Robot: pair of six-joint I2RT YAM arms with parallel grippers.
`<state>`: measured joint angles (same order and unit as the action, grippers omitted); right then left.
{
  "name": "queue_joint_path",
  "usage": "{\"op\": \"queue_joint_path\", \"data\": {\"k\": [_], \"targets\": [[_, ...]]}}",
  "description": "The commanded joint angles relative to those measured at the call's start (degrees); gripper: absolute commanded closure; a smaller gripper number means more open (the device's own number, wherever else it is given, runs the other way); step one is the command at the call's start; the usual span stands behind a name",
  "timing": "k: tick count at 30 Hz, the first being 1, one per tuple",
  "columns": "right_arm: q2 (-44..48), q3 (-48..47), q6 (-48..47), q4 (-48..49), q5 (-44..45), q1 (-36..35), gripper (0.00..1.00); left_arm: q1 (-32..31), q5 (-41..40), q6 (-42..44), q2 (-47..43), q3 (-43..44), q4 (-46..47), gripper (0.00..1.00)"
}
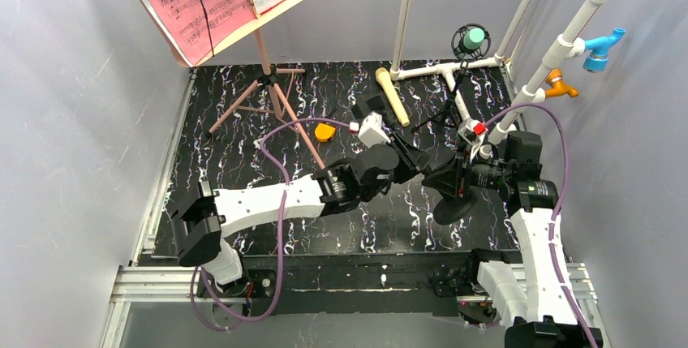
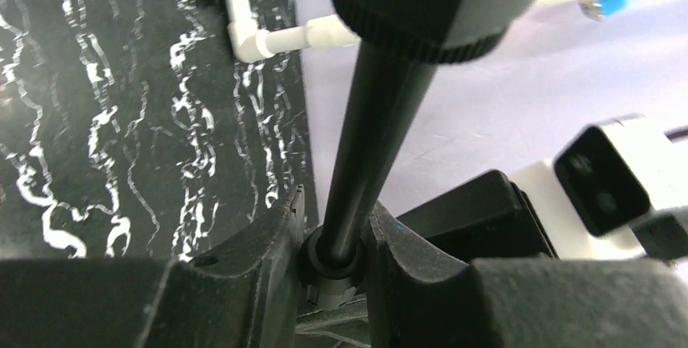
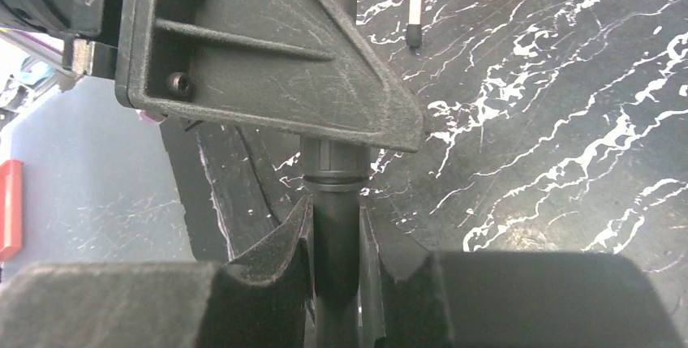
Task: Pack up the instrument practice props
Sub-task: Unscrew the microphone stand.
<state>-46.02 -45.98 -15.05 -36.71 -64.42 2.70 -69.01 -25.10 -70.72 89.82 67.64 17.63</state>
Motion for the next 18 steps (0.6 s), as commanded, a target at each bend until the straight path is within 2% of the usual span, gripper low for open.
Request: {"op": "queue_joint_path", "data": {"k": [1, 2, 3, 5, 6, 7, 9, 12, 16, 18], "targets": [[-0.21, -2.21, -4.37, 2.04, 13.51, 2.05, 0.99, -0.73, -1.28, -7.57, -0.76, 12.36, -24.70, 1.00], [-0.21, -1.99, -4.33, 2.13, 12.14, 2.05, 0.99, -0.77, -0.59, -6.01, -0.44, 13.43, -25.12, 1.00], [-0.12, -1.75, -4.13, 2.43, 10.71, 2.06, 0.99, -0.77, -0.11, -5.42, -0.67, 13.10, -24.84, 0.90], [0.05, -1.22, -3.62, 2.92, 7.50, 2.21, 0.99, -0.77, 0.43, -2.35, -1.98, 10.47, -21.73, 0.55], [0.20, -0.96, -3.62, 3.03, 6.08, 2.42, 0.99, -0.77, 0.48, -0.70, -3.49, 9.09, -20.64, 0.41], [0.39, -0.77, -3.64, 3.04, 4.74, 2.57, 0.99, -0.77, 0.49, 0.44, -4.28, 7.62, -20.25, 0.30], [0.86, -0.32, -3.68, 3.17, 2.12, 3.02, 0.99, -0.78, 0.63, 2.64, -7.64, 4.31, -19.32, 0.15], [1.39, 0.30, -3.46, 3.75, -2.10, 3.64, 0.99, -0.77, 2.55, 6.79, -12.50, -2.58, -14.48, 0.02], [1.72, 0.98, -3.71, 4.18, -7.93, 4.27, 0.99, -0.77, 6.60, 15.29, -18.93, -11.52, -10.84, 0.02], [1.93, 1.57, -4.49, 4.26, -11.64, 4.48, 0.99, -0.76, 11.31, 22.02, -22.83, -18.21, -1.72, 0.02]]}}
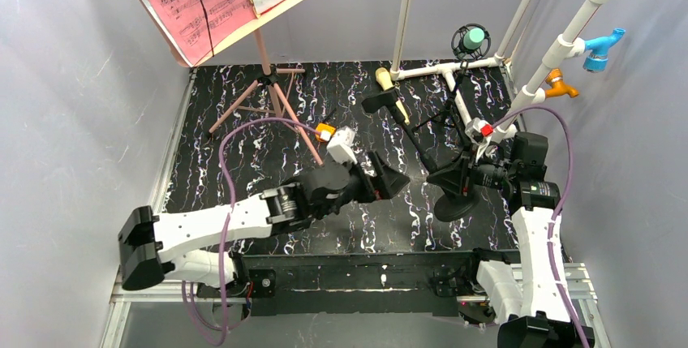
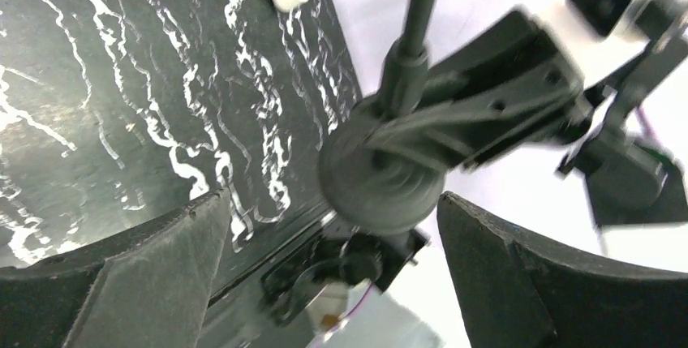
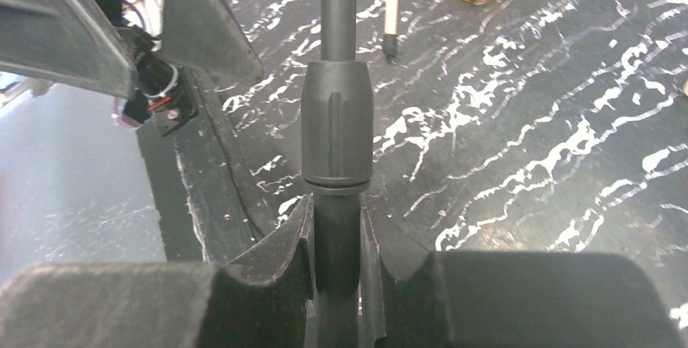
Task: Pack up the instrument practice props
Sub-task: Unscrew the microphone stand.
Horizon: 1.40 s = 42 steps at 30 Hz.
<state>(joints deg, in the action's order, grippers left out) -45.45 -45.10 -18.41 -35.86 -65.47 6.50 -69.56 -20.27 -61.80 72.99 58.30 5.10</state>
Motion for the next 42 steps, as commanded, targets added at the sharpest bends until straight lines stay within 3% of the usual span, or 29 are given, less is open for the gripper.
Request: {"op": "queue_joint_path", "data": {"k": [1, 3, 6, 9, 19, 23, 31, 36, 42], "targets": [[1.50, 1.12, -1.72, 3.42, -11.49, 0.68, 0.99, -0.22, 9.06, 16.16, -7.95, -12.61, 16.79, 0.02], [1.88, 1.66, -4.13, 2.81, -15.69, 0.79, 0.99, -0.14, 13.31, 20.93, -11.03, -19.68, 29.89, 0.02], [1.38, -0.76, -18.70, -7.90, -19.44, 0.78, 0.99, -0.14, 17.27, 27.70, -13.70, -25.44, 43.07, 0.02], [-0.88, -6.77, -28.53, -15.92, -19.60, 0.68, 0.99, -0.14, 21.36, 33.72, -14.43, -24.91, 44.71, 0.02], [-7.38, -32.00, -40.14, -33.41, -19.61, 0.53, 0.99, -0.14, 28.15, 52.78, -5.80, -10.01, 47.25, 0.02], [-7.34, -35.79, -36.51, -31.59, -19.63, 0.68, 0.99, -0.14, 28.51, 52.97, -0.51, -5.70, 52.33, 0.03], [-7.46, -35.09, -35.76, -31.73, -19.65, 0.75, 0.99, -0.14, 25.89, 50.62, 9.33, 0.39, 61.11, 0.16], [-6.55, -32.66, -35.81, -31.13, -19.61, 0.79, 0.99, -0.14, 23.57, 47.50, 11.61, -0.32, 67.27, 0.29], [-6.31, -29.89, -35.81, -30.24, -19.61, 0.75, 0.99, -0.14, 21.96, 46.95, 11.05, -1.68, 70.18, 0.31]]}}
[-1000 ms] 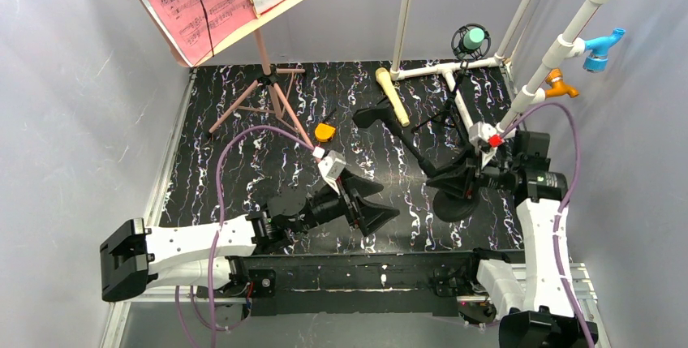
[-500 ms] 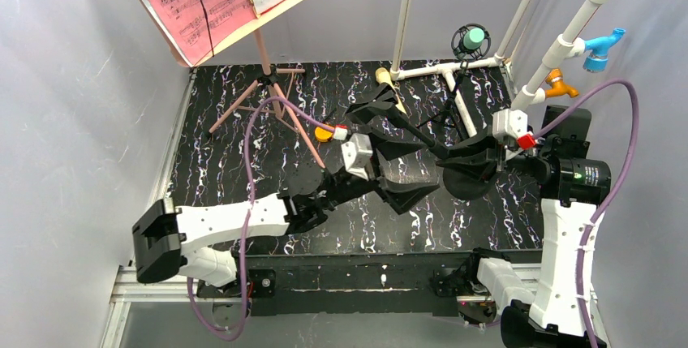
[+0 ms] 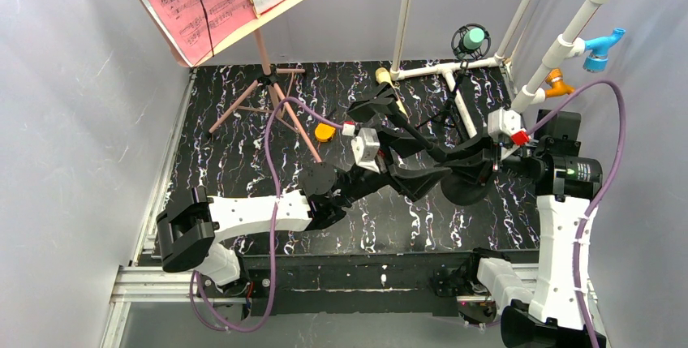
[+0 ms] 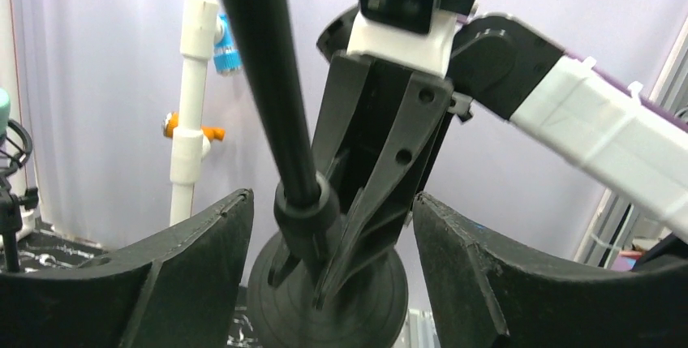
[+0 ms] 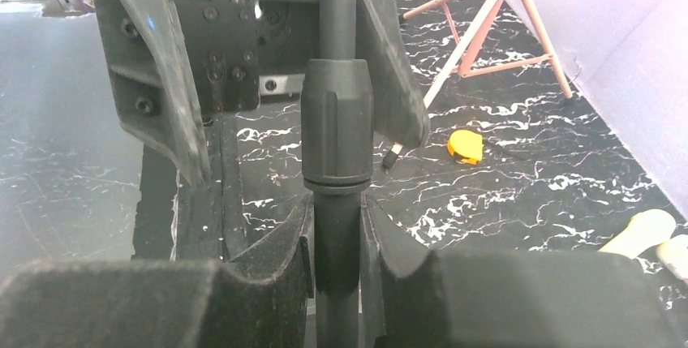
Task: Pack up the instrument practice props
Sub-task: Unscrew the microphone stand.
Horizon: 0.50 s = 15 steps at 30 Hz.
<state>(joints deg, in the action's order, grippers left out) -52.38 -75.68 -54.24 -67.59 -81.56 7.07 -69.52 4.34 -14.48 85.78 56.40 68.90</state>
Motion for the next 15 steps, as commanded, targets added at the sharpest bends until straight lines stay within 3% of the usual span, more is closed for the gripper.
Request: {"op": "queue_joint_path", "data": {"k": [1, 3, 5, 15], "targets": [[0.61, 1.01, 0.01, 1.50, -3.52, 0.22, 0.99, -0.18, -2.96, -0.19, -1.87, 0.08, 6.41, 0.32], [0.78, 1.51, 0.01, 1.45, -3.52, 0.20, 0.99, -0.18, -3.41, 0.23, -1.80, 0.02, 6.37, 0.37], [1.02, 1.82, 0.12, 1.41, -3.52, 0.18, 0.99, -0.18, -3.17, 0.73, -1.39, 0.30, 6.06, 0.51], [1.37, 3.09, 0.45, 1.50, -3.52, 0.22, 0.99, -0.18, 1.27, 3.12, -1.19, 3.09, -1.48, 0.96]]}}
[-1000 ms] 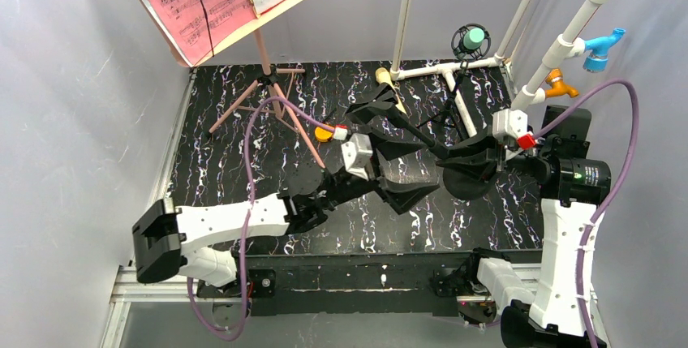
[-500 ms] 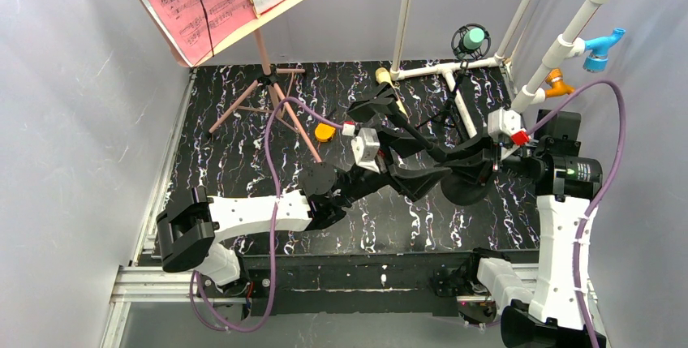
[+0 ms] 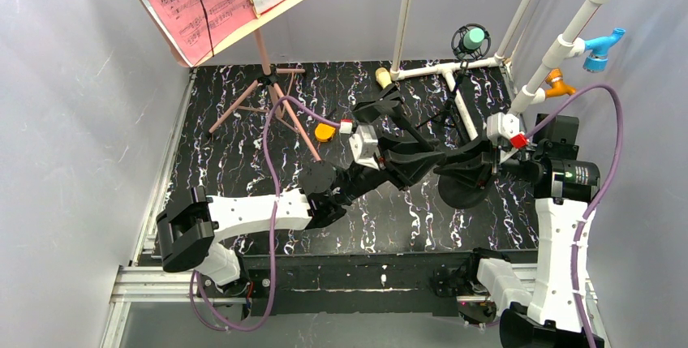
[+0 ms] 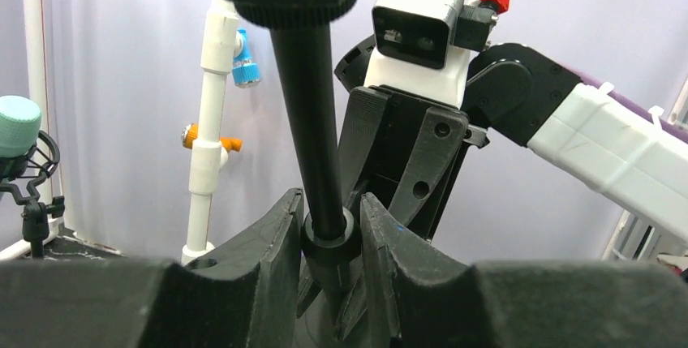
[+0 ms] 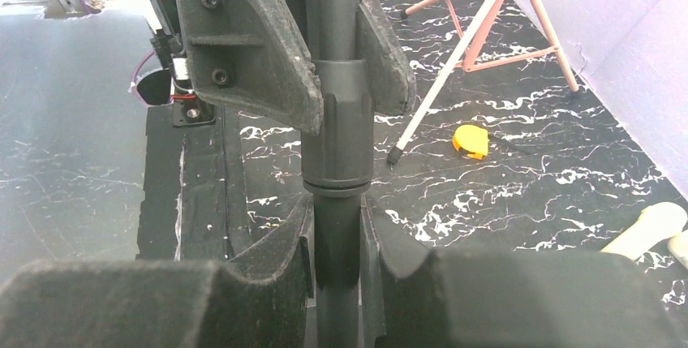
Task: Pack up the instrument practice props
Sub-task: Unscrew the microphone stand.
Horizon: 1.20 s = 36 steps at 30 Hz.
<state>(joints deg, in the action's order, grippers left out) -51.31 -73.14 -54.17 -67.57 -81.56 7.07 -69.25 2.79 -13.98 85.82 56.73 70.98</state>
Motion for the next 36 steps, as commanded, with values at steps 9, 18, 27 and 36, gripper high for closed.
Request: {"op": "queue_joint_path", "data": {"k": [9, 18, 27, 36], "targets": [[0.43, 5.24, -0.53, 1.69, -3.34, 0.22, 0.77, -0.44, 2.01, 8.30, -4.73, 9.20, -20.54, 1.00], [1.59, 10.87, -0.64, 2.08, -3.39, 0.22, 0.52, -0.45, 0.05, 7.71, -3.95, 12.59, -23.34, 1.00], [1.72, 14.96, -1.08, 2.03, -3.45, 0.05, 0.50, -0.44, -0.33, 7.21, -3.16, 14.11, -23.12, 1.00], [-0.39, 11.57, -2.70, -0.18, -3.52, -0.57, 0.99, -0.44, 1.00, 5.61, -3.41, 13.41, -22.31, 0.85]]}}
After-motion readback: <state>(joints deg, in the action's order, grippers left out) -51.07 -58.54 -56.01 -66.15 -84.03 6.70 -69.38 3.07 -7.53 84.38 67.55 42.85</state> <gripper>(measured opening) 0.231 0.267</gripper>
